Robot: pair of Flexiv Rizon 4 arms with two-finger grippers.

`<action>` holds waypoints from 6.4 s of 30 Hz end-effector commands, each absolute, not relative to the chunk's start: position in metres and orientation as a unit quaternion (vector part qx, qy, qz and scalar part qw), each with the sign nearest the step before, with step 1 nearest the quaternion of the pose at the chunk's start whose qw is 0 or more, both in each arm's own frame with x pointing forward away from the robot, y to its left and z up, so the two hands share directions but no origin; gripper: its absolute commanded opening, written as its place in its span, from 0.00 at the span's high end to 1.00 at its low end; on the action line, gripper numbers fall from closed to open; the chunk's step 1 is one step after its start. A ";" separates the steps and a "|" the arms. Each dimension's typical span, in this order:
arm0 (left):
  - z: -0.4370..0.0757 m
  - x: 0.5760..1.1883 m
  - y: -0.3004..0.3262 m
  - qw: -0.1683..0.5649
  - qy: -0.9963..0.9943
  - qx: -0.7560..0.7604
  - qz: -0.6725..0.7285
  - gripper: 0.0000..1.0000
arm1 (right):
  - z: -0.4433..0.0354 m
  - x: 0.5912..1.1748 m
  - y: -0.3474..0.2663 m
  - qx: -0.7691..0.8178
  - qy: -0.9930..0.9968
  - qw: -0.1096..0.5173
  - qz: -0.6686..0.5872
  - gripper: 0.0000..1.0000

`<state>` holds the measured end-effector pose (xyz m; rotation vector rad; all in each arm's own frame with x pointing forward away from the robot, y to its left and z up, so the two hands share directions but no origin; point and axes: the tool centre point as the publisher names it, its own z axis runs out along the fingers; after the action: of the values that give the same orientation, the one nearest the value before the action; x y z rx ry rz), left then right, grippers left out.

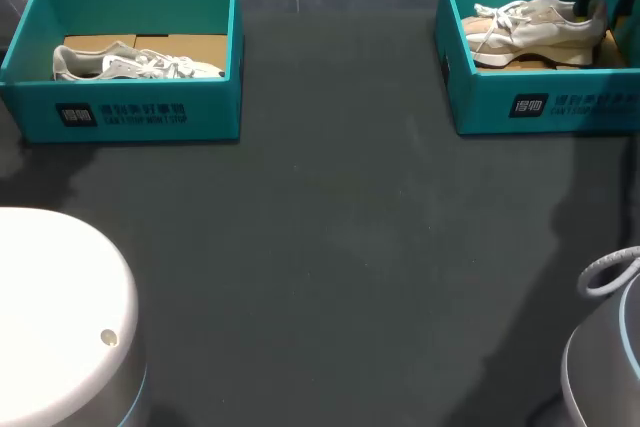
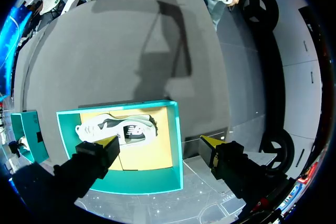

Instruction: Take the shoe out of the shoebox, open the shoe tongue, remove and reinsert the insole, then place the shoe into the shoebox

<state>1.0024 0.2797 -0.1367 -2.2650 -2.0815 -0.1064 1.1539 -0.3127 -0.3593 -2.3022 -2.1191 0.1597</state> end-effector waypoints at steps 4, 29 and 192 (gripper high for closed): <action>-0.136 1.003 0.280 0.033 -0.675 -0.736 -0.035 0.00 | -0.369 1.154 -0.313 -0.738 -0.673 0.008 0.051 0.33; -0.136 1.003 0.280 0.033 -0.675 -0.736 -0.035 0.00 | -0.362 1.142 -0.310 -0.753 -0.656 -0.001 0.050 1.00; -0.136 1.003 0.280 0.033 -0.675 -0.736 -0.035 0.00 | -0.256 0.711 0.064 -0.720 -0.687 -0.087 0.044 1.00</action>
<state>1.0024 0.2796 -0.1367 -2.2651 -2.0813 -0.1065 0.7243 0.0584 -0.2380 -2.3807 -2.2784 0.1651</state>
